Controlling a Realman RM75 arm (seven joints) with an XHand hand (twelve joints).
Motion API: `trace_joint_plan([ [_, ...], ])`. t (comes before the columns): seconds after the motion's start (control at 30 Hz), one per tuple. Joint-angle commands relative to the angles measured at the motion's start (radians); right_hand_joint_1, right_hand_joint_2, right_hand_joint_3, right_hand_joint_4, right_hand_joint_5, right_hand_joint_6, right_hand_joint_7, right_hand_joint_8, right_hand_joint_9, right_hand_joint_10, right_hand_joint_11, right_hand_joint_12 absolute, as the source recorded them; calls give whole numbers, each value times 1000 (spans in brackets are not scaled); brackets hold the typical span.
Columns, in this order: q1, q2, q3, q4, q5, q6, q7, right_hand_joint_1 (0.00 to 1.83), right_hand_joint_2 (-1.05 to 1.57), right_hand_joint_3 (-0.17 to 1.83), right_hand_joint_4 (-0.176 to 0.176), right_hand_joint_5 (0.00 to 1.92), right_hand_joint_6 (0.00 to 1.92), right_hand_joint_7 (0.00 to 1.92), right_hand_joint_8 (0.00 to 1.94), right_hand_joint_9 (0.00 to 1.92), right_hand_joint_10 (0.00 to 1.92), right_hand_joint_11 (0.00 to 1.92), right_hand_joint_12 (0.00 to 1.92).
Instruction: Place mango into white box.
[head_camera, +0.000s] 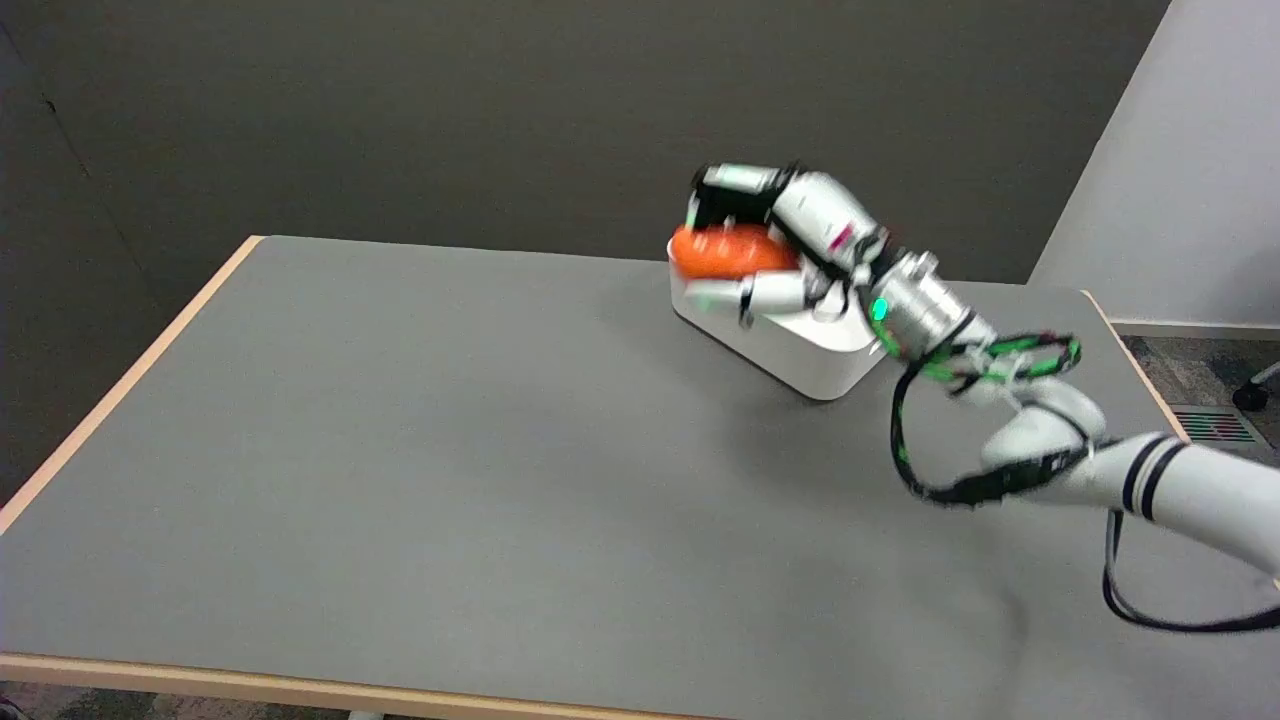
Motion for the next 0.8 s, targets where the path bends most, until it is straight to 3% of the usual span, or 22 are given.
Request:
trace_joint_plan([
  [0.03, 256, -39, 217, 297, 69, -49, -42, 887, 1054, 461, 161, 693, 1515, 887, 1941, 1058, 1921, 726, 1921],
  [0.37, 295, -91, 212, 520, 129, -130, -173, 881, 1068, 447, 156, 680, 1526, 803, 1941, 959, 1921, 568, 1921],
  [0.57, 261, -136, 176, 580, 129, -207, -192, 878, 1082, 427, 151, 672, 1531, 765, 1941, 902, 1921, 390, 1921],
  [0.8, 217, -184, 53, 579, 129, -247, -182, 878, 1087, 417, 152, 671, 1529, 720, 1941, 873, 1921, 368, 1921],
])
